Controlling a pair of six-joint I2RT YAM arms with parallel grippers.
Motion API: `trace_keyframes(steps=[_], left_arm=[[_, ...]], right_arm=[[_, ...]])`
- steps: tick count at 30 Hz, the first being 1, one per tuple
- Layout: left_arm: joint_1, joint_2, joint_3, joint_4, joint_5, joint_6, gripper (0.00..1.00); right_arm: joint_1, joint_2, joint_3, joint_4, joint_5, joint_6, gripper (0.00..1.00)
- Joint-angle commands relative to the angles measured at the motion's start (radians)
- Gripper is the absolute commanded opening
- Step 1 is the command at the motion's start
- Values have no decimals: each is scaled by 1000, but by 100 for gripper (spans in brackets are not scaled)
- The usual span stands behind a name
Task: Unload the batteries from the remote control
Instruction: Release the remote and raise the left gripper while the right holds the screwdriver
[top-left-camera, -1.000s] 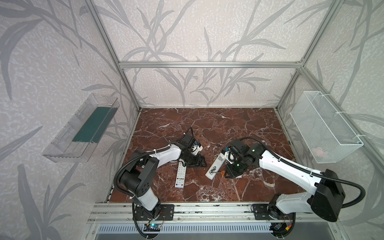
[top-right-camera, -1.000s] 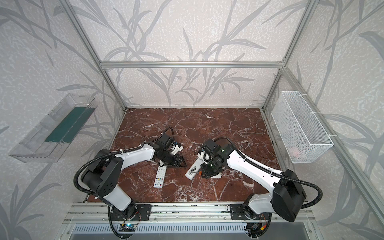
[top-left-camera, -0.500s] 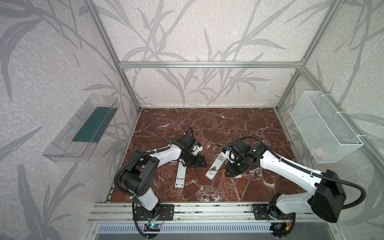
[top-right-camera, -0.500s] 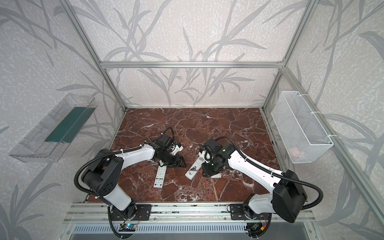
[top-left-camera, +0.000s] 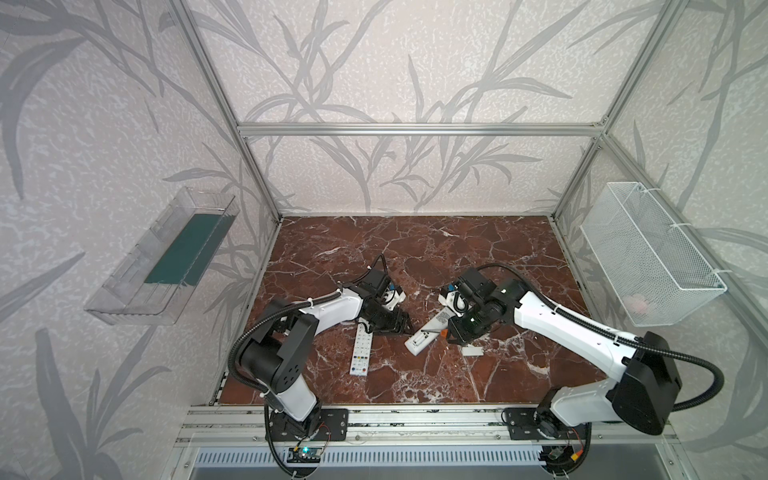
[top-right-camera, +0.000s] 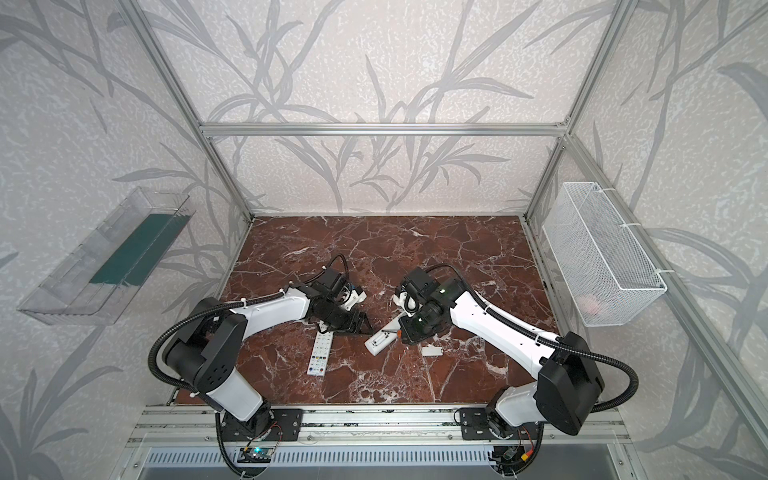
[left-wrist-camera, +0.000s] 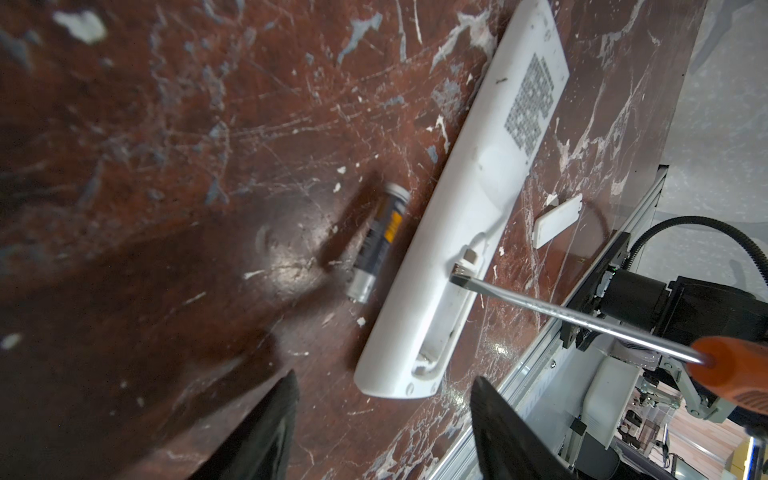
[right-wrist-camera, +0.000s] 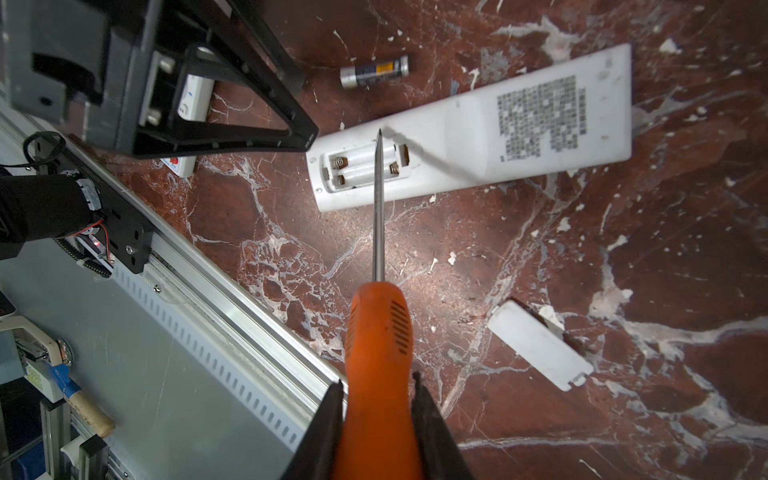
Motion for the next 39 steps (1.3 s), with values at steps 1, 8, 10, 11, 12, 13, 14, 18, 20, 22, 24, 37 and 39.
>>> trace_keyframes(steps=[1,8,10,11,12,13,14,18,20,22,24,37,39], left_arm=[[0,10,2,-11,-5,11,67],[28,-44,0,-3,-82,-8,67],[70,-98,12,39,-115,-48,68],[90,-117,30,55,-146,-62,68],[110,-130,56,82,-186,-66,68],[130,-133,89,105,-241,-64,69],[151,-120,125,118,-284,-52,70],[269,111,391,97,-220,-11,70],[311,261,546,62,-151,7,70],[346,419,730,6,-100,-1,68],[358,534,878,-37,-113,16,68],[444,1028,1568,-334,-152,-54,69],[445,1042,1572,-343,-151,-56,69]], right_arm=[[-4,14,35,-13,-5,-18,0],[-4,-11,31,-21,1,-7,0],[-4,-35,25,-17,7,2,0],[-4,-45,23,-10,9,5,0],[-4,-51,18,0,9,10,0],[-5,-58,13,16,3,14,0],[-5,-61,6,34,-5,19,0],[-5,-53,-13,89,-56,24,0],[-5,-56,-23,111,-75,27,0],[-5,-69,-37,139,-92,35,0],[-5,-87,-51,154,-103,38,0],[-50,-230,-145,161,-102,10,0],[-69,-233,-151,166,-109,10,0]])
